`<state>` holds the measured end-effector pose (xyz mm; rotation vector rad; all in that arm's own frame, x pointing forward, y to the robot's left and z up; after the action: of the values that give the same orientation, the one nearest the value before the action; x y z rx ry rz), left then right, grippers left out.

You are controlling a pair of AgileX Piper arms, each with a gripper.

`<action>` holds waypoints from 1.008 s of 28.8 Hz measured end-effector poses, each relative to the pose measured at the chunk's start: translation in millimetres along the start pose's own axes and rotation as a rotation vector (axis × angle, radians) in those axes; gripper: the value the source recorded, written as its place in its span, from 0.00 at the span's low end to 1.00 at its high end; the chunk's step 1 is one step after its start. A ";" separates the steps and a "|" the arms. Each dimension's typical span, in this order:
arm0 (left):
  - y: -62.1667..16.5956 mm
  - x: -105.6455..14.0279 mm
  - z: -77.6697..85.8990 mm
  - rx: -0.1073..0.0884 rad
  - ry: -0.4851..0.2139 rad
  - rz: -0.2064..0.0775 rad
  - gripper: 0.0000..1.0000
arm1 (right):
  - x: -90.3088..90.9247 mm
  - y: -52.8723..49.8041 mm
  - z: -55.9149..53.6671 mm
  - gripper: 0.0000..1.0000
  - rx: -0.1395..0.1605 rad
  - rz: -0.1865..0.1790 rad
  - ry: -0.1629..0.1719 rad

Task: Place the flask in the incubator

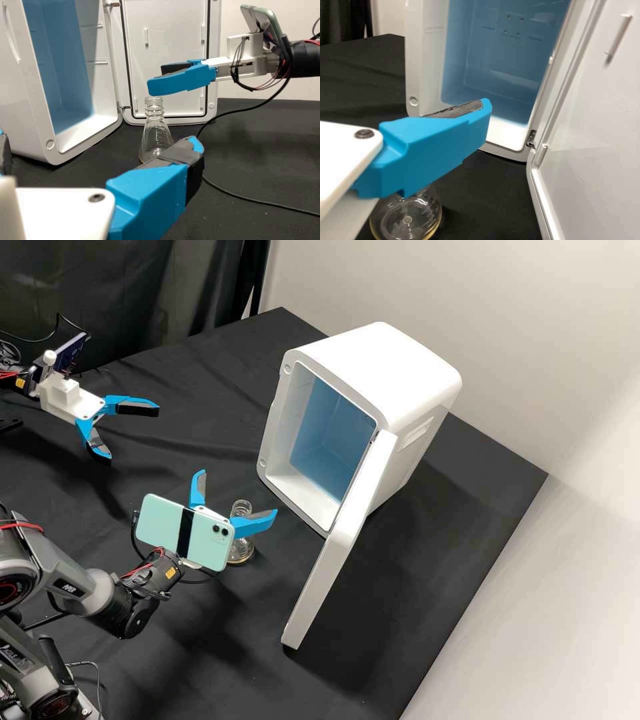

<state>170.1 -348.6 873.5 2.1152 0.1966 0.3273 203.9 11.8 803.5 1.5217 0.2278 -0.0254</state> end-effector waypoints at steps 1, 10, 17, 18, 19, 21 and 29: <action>0.0 0.0 0.0 0.000 0.000 0.000 1.00 | 0.2 -0.4 -0.2 1.00 -0.003 -0.002 0.005; -1.2 -1.2 0.0 0.002 -0.004 -0.007 1.00 | 3.4 -7.5 7.6 1.00 0.010 -0.039 -0.025; -2.5 -2.6 -0.1 0.001 -0.002 -0.013 1.00 | 3.2 -14.1 13.3 1.00 0.027 -0.069 -0.052; -2.5 -2.6 -0.1 0.001 -0.002 -0.013 1.00 | 2.5 -15.5 14.2 1.00 0.030 -0.075 -0.058; -2.5 -2.6 -0.1 0.001 -0.002 -0.013 1.00 | 1.2 -17.3 15.1 1.00 0.034 -0.082 -0.064; -2.5 -2.6 -0.1 0.001 -0.002 -0.013 1.00 | 0.6 -19.8 17.0 1.00 0.038 -0.093 -0.074; -2.4 -2.9 -1.0 0.002 0.001 -0.013 1.00 | 1.9 -31.2 20.9 1.00 0.032 -0.151 -0.089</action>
<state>167.0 -347.3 871.6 2.1147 0.2110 0.3210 203.5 -10.3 773.1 1.5282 0.2718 -0.2169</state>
